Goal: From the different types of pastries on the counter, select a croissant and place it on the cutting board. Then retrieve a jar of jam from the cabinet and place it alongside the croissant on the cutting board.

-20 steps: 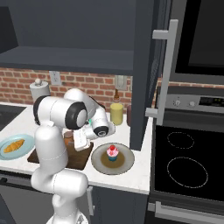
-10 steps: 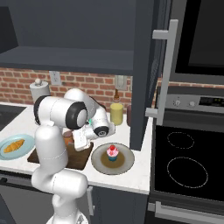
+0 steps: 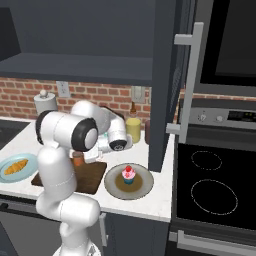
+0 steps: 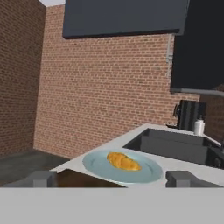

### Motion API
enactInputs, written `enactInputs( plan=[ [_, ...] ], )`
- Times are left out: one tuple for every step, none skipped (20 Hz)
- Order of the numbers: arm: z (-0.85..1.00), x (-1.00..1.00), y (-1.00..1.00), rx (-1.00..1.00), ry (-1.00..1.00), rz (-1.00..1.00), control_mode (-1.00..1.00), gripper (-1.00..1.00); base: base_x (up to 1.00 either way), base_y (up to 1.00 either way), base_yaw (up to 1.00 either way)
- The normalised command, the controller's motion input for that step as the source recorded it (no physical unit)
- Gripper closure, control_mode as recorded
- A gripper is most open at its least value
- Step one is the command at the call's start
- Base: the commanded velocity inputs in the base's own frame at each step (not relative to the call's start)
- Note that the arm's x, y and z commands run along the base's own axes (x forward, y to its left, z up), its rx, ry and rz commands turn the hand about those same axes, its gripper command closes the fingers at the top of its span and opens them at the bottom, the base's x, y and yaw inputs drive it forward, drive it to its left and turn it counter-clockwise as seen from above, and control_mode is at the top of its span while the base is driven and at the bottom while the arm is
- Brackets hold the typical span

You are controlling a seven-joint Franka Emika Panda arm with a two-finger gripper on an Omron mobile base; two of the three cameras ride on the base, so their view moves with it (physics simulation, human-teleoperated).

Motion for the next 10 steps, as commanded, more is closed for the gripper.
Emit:
enactInputs(
  plan=[
    [0.29,-0.21,0.0,0.0,0.0,0.0,-1.0,-1.0,0.0,0.0,0.0],
    [0.29,-0.24,0.0,0.0,0.0,0.0,-1.0,-1.0,0.0,0.0,0.0],
    [0.29,-0.31,0.0,0.0,0.0,0.0,-1.0,-1.0,0.0,0.0,0.0],
    [0.26,-0.31,0.0,0.0,0.0,0.0,-1.0,-1.0,0.0,0.0,0.0],
    [0.18,-0.31,0.0,0.0,-0.01,0.0,-1.0,-1.0,0.0,0.0,0.0],
    [0.17,-0.35,0.0,0.0,-0.06,0.0,-1.0,-1.0,0.0,0.0,0.0],
    [0.19,-0.42,0.0,0.0,-0.11,0.0,-1.0,-1.0,0.0,0.0,0.0],
    [0.28,-0.48,0.0,0.0,-0.15,0.0,-1.0,-1.0,0.0,0.0,0.0],
    [0.26,-0.49,0.0,0.0,-0.17,0.0,-1.0,-1.0,0.0,0.0,0.0],
    [0.29,-0.49,0.0,0.0,-0.18,0.0,-1.0,-1.0,0.0,0.0,0.0]
  ],
)
